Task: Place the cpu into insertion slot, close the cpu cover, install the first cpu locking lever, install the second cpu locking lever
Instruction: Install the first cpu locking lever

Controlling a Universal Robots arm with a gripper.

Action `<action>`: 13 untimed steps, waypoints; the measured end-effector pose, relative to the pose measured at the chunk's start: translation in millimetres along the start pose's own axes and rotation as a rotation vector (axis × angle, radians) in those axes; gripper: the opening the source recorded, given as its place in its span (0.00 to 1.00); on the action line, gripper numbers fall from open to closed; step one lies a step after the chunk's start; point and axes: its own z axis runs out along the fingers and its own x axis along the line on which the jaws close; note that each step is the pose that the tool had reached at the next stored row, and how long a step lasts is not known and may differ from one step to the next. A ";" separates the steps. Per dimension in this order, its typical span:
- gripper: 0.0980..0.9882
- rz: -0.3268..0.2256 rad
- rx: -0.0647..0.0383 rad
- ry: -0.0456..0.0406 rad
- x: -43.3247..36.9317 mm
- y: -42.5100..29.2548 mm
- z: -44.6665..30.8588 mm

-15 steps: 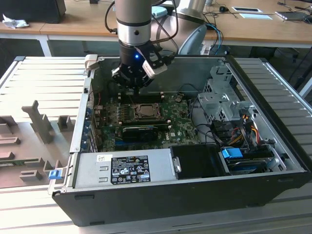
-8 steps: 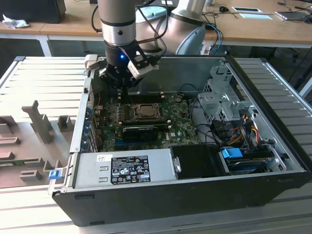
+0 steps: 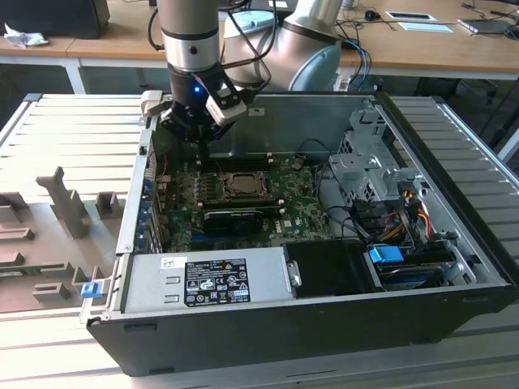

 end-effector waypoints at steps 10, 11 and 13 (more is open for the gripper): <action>0.01 0.000 0.000 0.0000 -4.5 7.8 1.5; 0.01 0.000 0.000 0.0001 -4.9 7.8 1.5; 0.01 0.000 0.000 -0.0001 -6.2 7.7 1.6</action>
